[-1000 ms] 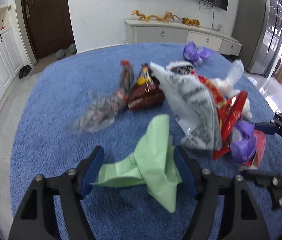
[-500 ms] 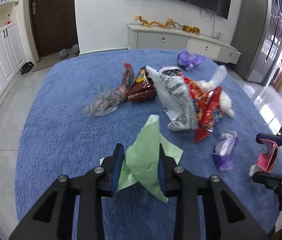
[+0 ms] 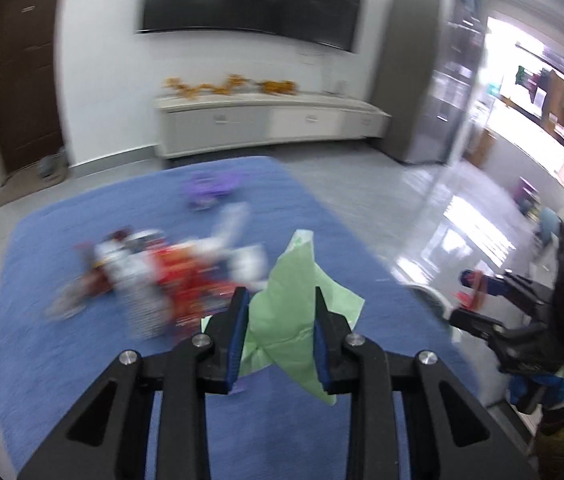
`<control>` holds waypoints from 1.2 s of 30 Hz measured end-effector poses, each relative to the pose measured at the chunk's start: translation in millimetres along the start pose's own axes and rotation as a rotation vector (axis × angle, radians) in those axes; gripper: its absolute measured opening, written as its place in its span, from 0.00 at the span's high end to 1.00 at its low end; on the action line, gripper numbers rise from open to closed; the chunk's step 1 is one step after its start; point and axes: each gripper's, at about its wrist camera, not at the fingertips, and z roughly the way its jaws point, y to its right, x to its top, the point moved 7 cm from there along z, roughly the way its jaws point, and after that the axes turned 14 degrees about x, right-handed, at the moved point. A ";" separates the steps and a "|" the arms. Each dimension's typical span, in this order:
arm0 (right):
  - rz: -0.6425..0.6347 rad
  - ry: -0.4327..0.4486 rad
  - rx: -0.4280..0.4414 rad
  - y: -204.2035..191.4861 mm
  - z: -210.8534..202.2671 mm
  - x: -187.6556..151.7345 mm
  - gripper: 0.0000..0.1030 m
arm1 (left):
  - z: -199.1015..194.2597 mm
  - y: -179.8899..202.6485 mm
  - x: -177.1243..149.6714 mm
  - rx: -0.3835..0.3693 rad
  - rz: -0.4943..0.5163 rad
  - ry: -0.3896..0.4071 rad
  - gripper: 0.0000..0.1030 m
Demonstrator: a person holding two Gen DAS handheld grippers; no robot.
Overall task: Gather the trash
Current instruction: 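Carry both items to the trash bin and open both tools to drop them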
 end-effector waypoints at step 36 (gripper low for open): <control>0.555 -0.024 -0.347 263.3 -72.3 -125.9 0.16 | 153.9 363.6 22.7 -0.294 0.201 -0.208 0.47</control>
